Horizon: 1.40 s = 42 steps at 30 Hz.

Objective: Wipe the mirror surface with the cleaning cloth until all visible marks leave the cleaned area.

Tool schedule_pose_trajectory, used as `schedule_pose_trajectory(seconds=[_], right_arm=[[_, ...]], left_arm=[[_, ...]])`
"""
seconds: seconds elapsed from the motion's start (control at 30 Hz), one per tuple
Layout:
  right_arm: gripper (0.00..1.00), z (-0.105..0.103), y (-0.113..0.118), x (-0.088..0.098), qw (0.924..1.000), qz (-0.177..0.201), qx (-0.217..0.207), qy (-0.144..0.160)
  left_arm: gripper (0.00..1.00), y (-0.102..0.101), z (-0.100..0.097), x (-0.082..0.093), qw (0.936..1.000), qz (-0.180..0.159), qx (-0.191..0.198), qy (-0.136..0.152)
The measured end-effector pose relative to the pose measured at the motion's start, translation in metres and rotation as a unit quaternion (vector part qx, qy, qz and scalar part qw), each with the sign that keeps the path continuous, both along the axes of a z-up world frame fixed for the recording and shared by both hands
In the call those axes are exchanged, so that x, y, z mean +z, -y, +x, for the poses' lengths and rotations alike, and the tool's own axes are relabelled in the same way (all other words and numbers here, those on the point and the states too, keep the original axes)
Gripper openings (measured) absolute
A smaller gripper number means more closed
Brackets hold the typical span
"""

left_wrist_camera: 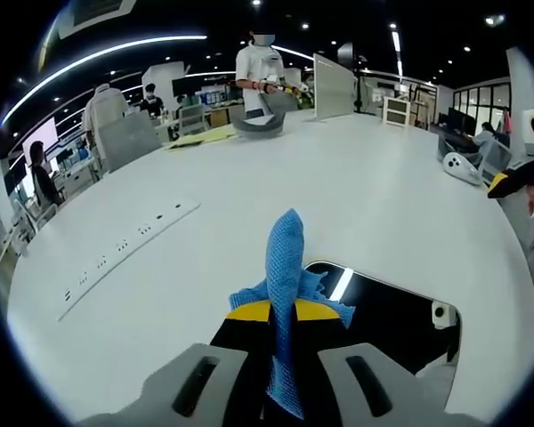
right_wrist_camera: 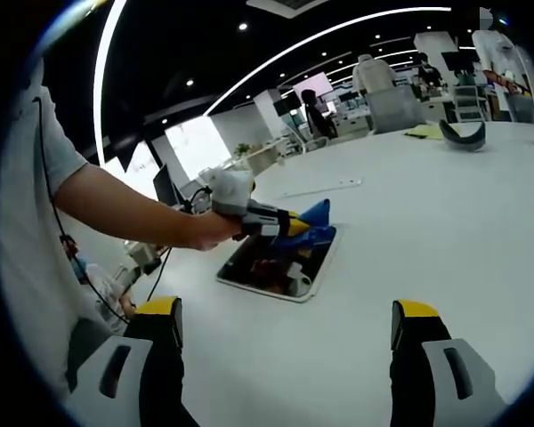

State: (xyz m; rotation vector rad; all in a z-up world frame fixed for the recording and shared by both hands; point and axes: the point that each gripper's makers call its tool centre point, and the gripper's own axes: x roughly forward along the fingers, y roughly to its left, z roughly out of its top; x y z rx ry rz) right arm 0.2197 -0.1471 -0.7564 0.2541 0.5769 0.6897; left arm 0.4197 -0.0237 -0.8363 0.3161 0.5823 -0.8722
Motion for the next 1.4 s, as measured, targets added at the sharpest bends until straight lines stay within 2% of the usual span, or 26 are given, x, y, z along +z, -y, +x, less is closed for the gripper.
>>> schedule_pose_trajectory(seconds=[0.17, 0.27, 0.5, 1.4], right_arm=[[0.97, 0.000, 0.000, 0.001, 1.0000, 0.001, 0.000, 0.002], [0.97, 0.000, -0.001, 0.002, 1.0000, 0.001, 0.001, 0.002], [0.97, 0.000, -0.001, 0.003, 1.0000, 0.002, 0.000, 0.004], [0.97, 0.000, -0.008, 0.012, 0.9998, 0.002, 0.010, 0.015]], left_arm=[[0.05, -0.001, 0.000, 0.000, 1.0000, 0.000, 0.005, -0.002], [0.05, -0.001, -0.001, 0.000, 0.9999, 0.014, -0.004, 0.008], [0.05, -0.005, 0.000, -0.001, 0.9999, 0.012, 0.003, 0.001], [0.05, -0.018, -0.022, -0.001, 0.9997, 0.009, 0.022, -0.007]])
